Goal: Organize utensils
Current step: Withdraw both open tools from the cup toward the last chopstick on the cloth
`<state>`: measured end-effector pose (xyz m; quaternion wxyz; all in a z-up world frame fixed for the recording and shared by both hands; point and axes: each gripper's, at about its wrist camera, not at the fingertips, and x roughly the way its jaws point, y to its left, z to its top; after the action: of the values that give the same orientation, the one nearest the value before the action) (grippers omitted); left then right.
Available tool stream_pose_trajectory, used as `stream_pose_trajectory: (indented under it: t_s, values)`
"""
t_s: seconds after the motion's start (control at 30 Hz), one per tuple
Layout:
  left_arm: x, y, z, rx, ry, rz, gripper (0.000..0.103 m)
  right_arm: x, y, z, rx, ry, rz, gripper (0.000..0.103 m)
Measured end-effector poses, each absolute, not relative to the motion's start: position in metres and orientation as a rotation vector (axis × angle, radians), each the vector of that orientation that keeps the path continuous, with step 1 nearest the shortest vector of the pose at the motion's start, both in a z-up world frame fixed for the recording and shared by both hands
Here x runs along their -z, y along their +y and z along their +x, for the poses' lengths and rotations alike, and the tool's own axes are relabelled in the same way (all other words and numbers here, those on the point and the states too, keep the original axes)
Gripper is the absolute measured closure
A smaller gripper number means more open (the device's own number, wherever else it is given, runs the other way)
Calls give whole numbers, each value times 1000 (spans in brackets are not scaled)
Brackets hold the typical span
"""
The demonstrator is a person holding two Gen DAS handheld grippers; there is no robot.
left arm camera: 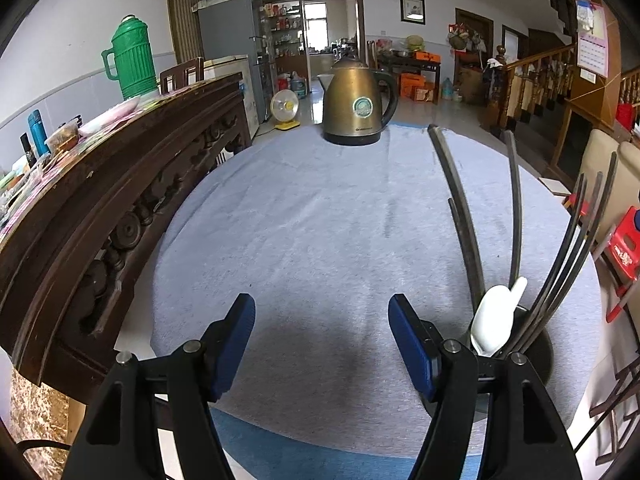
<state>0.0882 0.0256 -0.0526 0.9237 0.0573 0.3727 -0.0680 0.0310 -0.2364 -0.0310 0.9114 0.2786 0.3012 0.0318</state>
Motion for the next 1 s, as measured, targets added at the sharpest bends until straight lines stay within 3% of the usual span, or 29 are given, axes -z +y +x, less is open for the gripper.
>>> stream_pose_trajectory:
  t_s: [0.57,1.0]
  values:
    - [63,34,99,88,796,137,31,58,-257,27,6,687,614,61]
    - [91,47,131,56,872,131,30,105,-294,74,78,826,658,61]
